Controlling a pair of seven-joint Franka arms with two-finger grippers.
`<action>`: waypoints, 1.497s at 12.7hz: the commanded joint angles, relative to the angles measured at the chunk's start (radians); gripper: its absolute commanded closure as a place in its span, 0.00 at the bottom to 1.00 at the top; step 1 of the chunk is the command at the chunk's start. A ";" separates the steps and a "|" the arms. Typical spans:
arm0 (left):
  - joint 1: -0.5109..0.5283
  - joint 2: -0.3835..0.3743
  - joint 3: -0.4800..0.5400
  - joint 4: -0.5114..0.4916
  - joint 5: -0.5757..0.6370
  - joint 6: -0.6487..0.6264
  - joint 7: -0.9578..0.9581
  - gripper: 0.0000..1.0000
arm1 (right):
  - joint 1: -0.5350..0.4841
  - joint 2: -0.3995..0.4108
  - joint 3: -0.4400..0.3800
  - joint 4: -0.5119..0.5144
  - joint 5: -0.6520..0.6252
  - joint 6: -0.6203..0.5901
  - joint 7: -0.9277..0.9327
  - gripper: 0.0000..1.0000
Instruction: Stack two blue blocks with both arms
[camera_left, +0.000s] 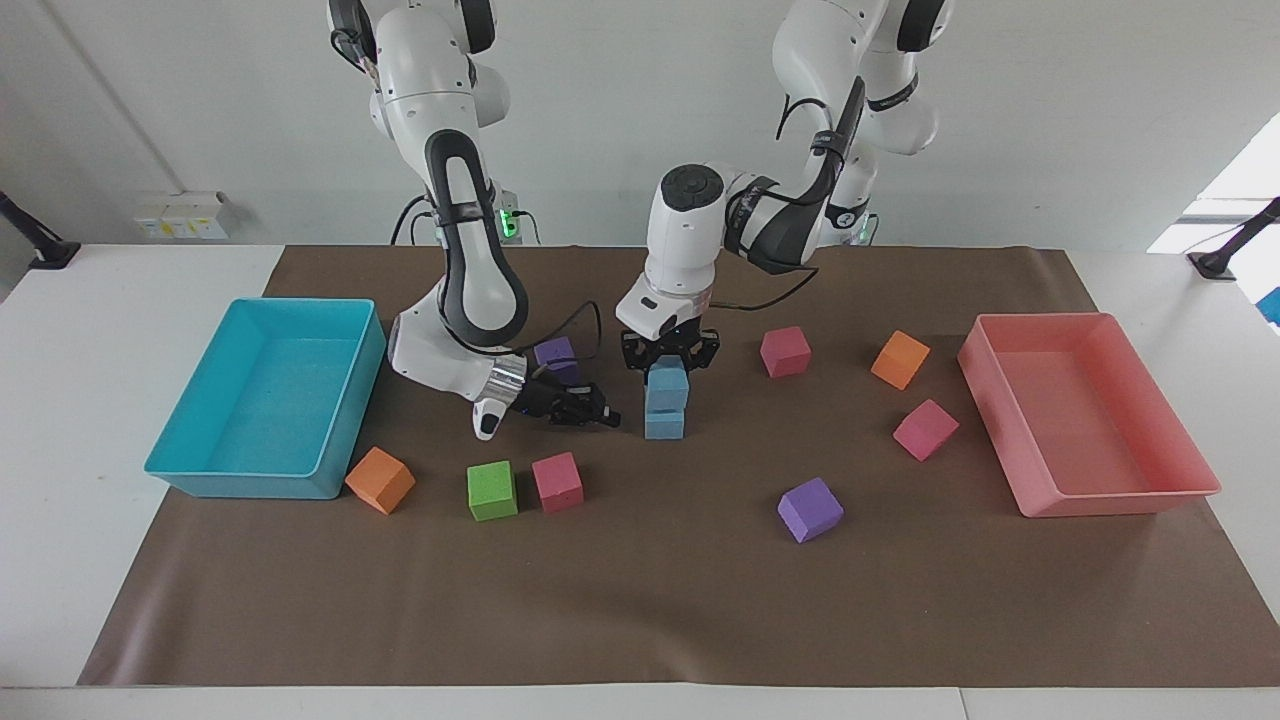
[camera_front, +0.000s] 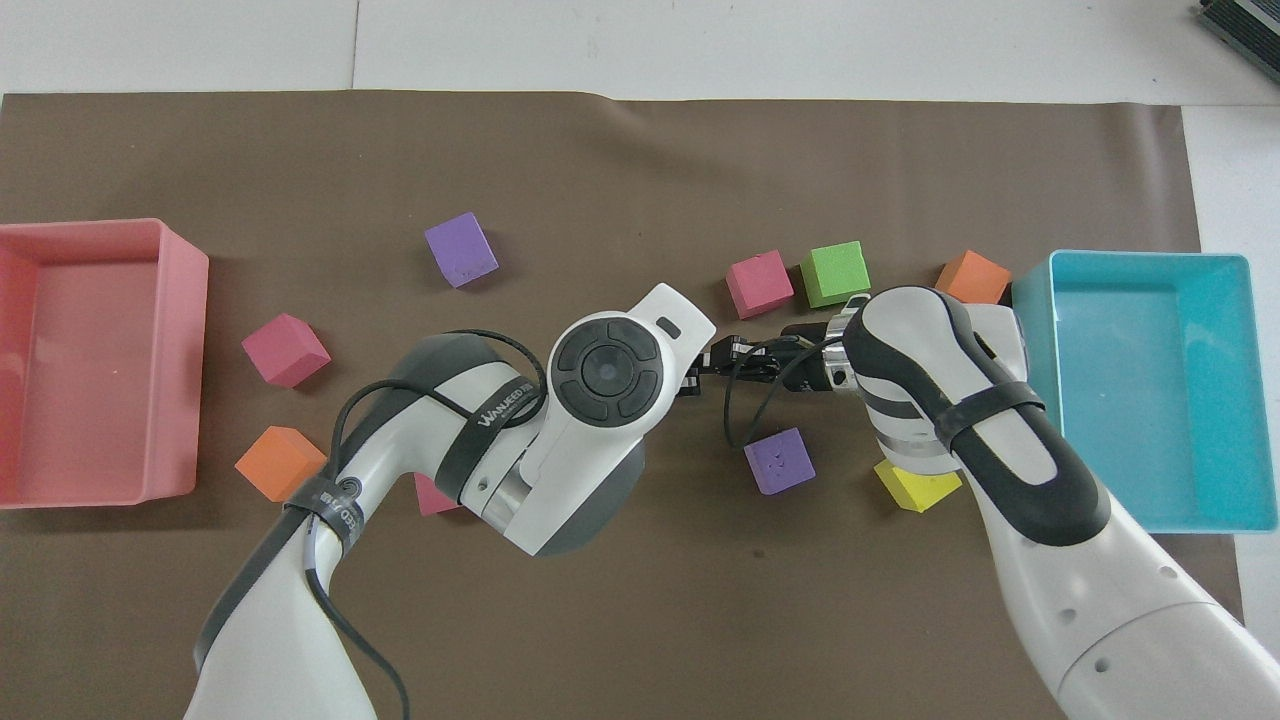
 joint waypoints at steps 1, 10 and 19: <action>-0.018 0.017 0.018 0.016 0.023 0.011 -0.023 1.00 | -0.009 -0.004 0.005 -0.005 0.029 0.003 -0.034 1.00; -0.020 0.034 0.018 0.002 0.024 0.042 -0.021 1.00 | -0.003 -0.004 0.006 -0.004 0.027 0.010 -0.034 1.00; -0.017 0.037 0.018 -0.001 0.032 0.042 -0.021 1.00 | -0.003 -0.004 0.005 -0.004 0.027 0.013 -0.034 1.00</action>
